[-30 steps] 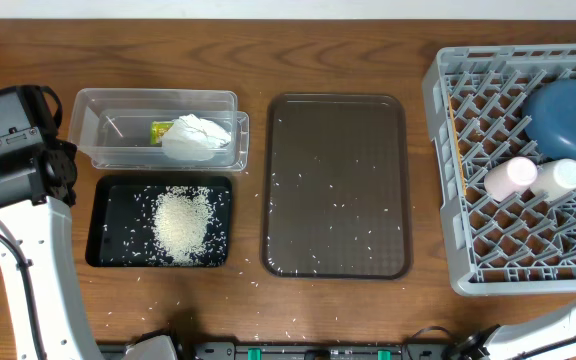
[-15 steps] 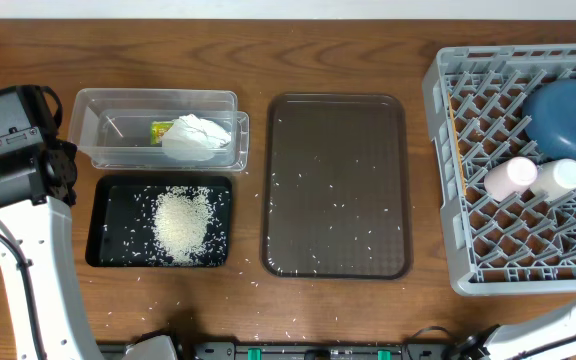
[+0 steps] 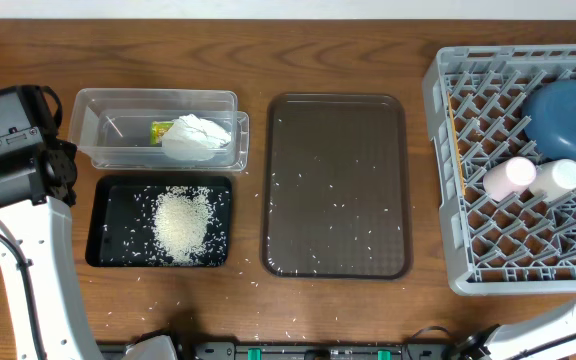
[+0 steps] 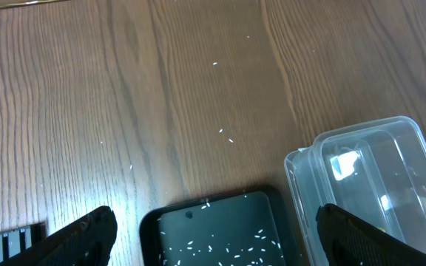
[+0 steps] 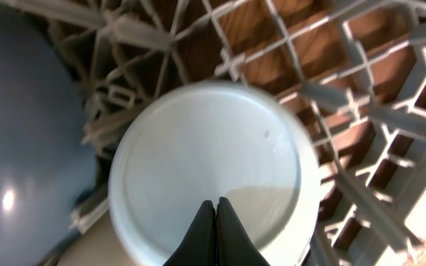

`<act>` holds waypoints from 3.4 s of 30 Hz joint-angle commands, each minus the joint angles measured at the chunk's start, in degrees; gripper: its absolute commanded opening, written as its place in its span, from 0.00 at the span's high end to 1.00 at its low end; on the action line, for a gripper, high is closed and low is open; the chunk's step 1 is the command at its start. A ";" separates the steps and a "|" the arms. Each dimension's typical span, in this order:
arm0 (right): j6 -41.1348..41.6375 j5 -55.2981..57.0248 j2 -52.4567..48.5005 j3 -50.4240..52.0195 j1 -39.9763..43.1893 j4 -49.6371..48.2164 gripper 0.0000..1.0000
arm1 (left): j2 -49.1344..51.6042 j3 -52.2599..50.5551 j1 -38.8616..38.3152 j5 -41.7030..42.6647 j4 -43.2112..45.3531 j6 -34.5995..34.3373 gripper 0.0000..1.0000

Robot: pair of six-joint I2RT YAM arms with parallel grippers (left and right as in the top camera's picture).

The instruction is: Sort waste into correct bins and load items into the dishwasher rack

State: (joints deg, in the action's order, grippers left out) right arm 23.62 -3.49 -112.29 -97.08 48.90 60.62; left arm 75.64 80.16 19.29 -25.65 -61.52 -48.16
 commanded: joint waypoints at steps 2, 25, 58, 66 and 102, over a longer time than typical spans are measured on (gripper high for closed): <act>-1.53 -6.97 3.67 0.79 -0.55 2.03 0.99 | 0.09 0.20 0.20 -0.50 -0.17 -0.13 0.11; -6.21 -2.84 5.25 0.76 -0.55 -5.75 0.89 | 0.09 0.20 0.20 -0.48 -0.17 -0.13 0.11; -5.86 -7.17 2.16 4.17 -0.92 -0.35 0.99 | 0.09 0.20 0.20 -0.50 -0.17 -0.13 0.11; -5.81 -7.74 2.16 4.17 -0.83 3.98 0.99 | 0.09 0.20 0.20 -0.50 -0.17 -0.13 0.11; -17.59 -25.49 53.77 12.83 -25.42 28.09 0.01 | 0.13 0.20 0.20 -0.50 -0.17 -0.13 0.11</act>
State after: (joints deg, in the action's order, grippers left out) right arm 5.15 -28.67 -61.01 -86.85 25.41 88.90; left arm 75.64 80.16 19.29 -25.65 -61.49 -48.16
